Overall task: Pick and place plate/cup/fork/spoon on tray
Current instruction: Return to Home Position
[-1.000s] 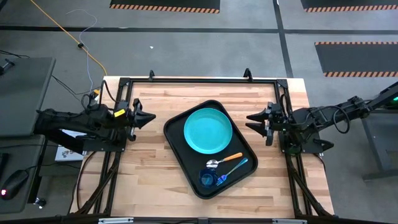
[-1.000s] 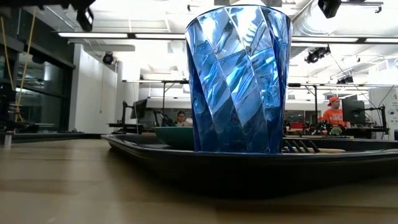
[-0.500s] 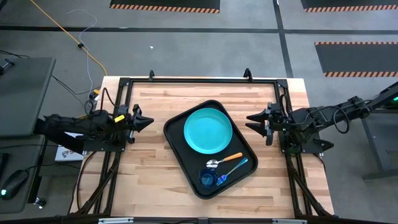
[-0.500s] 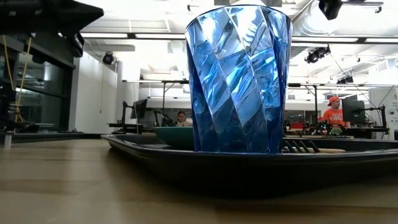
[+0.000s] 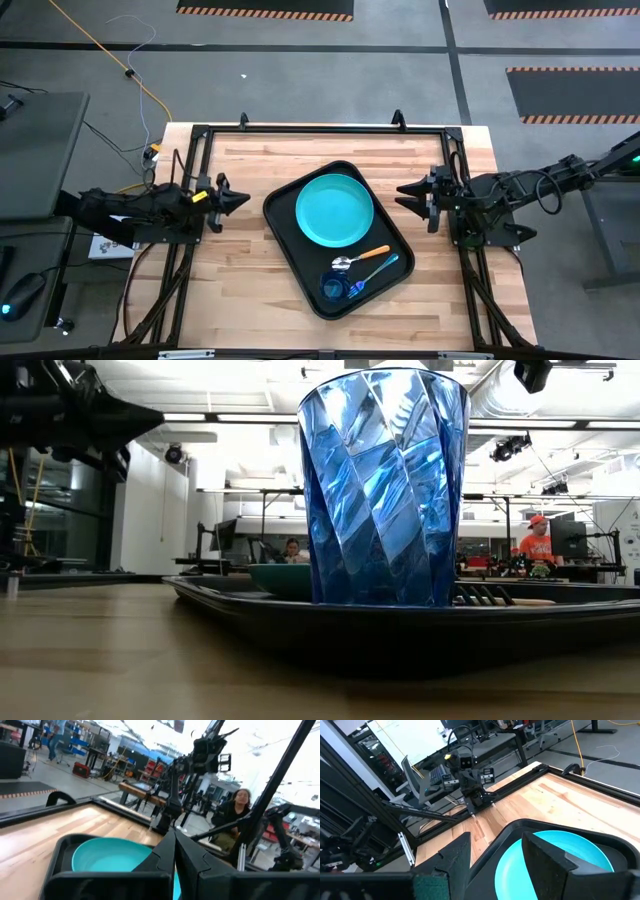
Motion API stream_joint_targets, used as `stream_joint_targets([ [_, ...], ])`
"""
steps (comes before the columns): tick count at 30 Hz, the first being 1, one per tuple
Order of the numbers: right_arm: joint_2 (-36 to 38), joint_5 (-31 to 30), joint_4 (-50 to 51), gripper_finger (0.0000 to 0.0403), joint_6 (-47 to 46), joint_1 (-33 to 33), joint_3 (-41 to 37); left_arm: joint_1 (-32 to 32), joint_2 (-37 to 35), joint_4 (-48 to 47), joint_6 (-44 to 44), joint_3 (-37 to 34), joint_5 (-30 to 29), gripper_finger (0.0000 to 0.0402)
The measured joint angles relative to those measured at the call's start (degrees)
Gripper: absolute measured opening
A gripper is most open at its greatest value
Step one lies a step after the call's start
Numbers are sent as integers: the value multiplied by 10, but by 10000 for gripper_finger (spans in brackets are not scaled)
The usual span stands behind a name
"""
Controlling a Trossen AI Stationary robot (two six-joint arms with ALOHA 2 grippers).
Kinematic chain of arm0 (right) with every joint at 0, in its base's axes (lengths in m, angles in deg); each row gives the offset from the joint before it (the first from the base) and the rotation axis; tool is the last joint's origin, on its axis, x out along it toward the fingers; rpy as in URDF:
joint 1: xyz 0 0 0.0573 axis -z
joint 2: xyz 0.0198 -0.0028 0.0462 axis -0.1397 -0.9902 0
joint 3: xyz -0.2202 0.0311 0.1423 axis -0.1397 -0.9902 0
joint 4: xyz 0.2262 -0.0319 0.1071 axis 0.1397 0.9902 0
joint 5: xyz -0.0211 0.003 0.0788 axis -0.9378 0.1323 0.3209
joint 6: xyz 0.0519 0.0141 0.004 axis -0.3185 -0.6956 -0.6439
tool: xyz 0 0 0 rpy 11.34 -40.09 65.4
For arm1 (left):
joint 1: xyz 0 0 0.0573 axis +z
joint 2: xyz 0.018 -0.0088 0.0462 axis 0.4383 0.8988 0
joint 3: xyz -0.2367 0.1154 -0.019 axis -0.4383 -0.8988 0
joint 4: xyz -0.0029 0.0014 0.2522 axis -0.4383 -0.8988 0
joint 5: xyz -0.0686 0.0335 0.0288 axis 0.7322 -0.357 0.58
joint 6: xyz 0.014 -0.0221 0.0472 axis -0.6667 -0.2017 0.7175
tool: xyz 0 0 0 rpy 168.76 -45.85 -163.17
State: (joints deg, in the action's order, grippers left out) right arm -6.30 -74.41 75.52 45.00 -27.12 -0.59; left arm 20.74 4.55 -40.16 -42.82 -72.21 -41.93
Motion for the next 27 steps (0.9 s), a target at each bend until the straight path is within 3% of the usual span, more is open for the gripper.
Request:
stream_joint_targets([
  [17,5,11,2,164,-27,0,0,0,-1,-47,-19,0,0,1],
  [20,23,38,28,132,-7,0,0,0,-1,-47,-19,0,0,1],
  [25,91,63,59,21,49,10,-22,0,-1,-47,-20,0,0,1],
  [27,129,95,37,12,64,27,-49,0,-1,-47,-20,0,0,1],
])
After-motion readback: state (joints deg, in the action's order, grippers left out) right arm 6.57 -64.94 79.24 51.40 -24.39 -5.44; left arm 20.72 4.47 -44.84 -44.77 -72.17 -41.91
